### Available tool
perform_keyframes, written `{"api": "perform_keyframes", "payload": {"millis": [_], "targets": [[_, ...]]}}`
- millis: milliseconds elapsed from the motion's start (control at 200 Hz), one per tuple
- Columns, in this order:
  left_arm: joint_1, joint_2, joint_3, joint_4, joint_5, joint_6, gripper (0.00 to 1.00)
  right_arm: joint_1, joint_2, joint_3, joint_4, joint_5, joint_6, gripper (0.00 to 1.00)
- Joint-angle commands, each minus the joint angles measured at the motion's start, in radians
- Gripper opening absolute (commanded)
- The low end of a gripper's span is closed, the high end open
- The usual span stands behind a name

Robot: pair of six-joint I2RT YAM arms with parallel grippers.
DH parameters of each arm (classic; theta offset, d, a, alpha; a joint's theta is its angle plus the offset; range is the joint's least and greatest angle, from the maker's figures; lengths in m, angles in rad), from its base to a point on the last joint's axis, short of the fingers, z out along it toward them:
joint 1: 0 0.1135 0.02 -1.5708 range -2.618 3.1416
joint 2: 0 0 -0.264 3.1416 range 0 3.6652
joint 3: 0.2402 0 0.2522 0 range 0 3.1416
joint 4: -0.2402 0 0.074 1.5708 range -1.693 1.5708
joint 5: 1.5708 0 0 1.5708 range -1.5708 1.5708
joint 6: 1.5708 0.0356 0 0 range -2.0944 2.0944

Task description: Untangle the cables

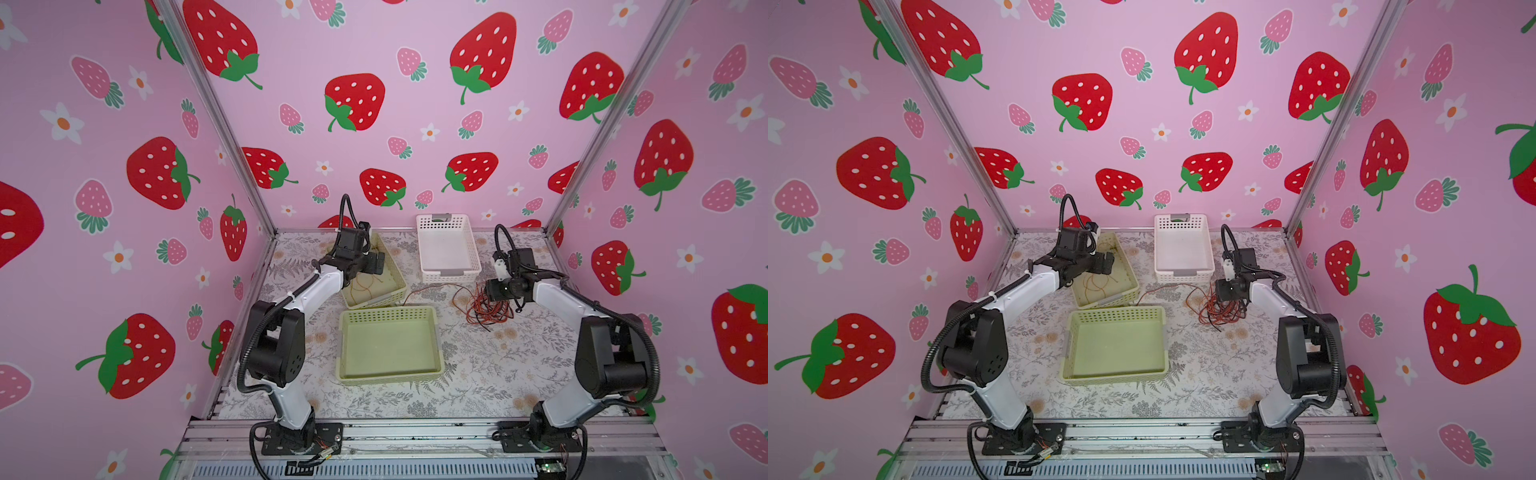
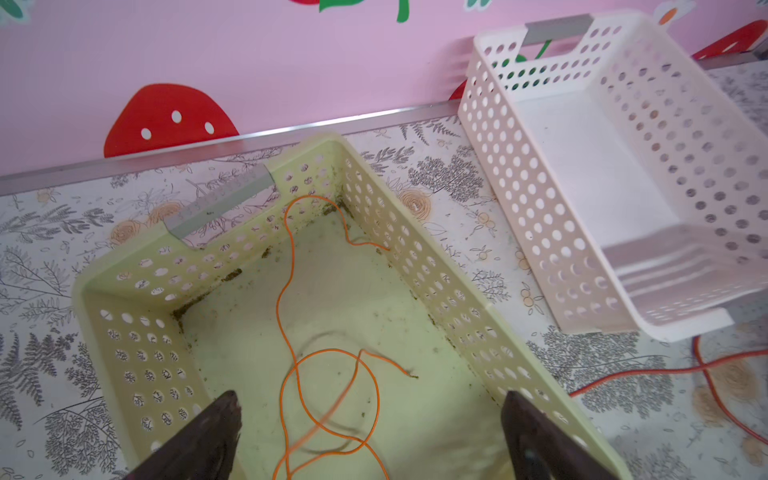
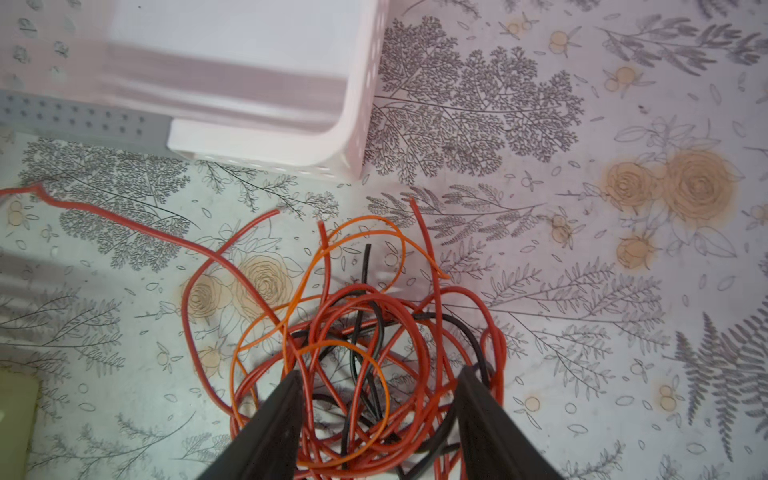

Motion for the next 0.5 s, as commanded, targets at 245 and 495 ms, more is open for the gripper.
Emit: {"api": "perform_keyframes", "payload": {"millis": [245, 495], "targets": [[-0.004, -0.029, 0.127, -0.195, 0.015, 0.079, 0.97, 0.048, 0.107, 0.1, -0.061, 0.029, -0.068, 0.56], [-0.074, -0.073, 0.091, -0.131, 0.092, 0.168, 0.92, 0.051, 0.148, 0.112, -0.063, 0.029, -0.089, 0.52]]}}
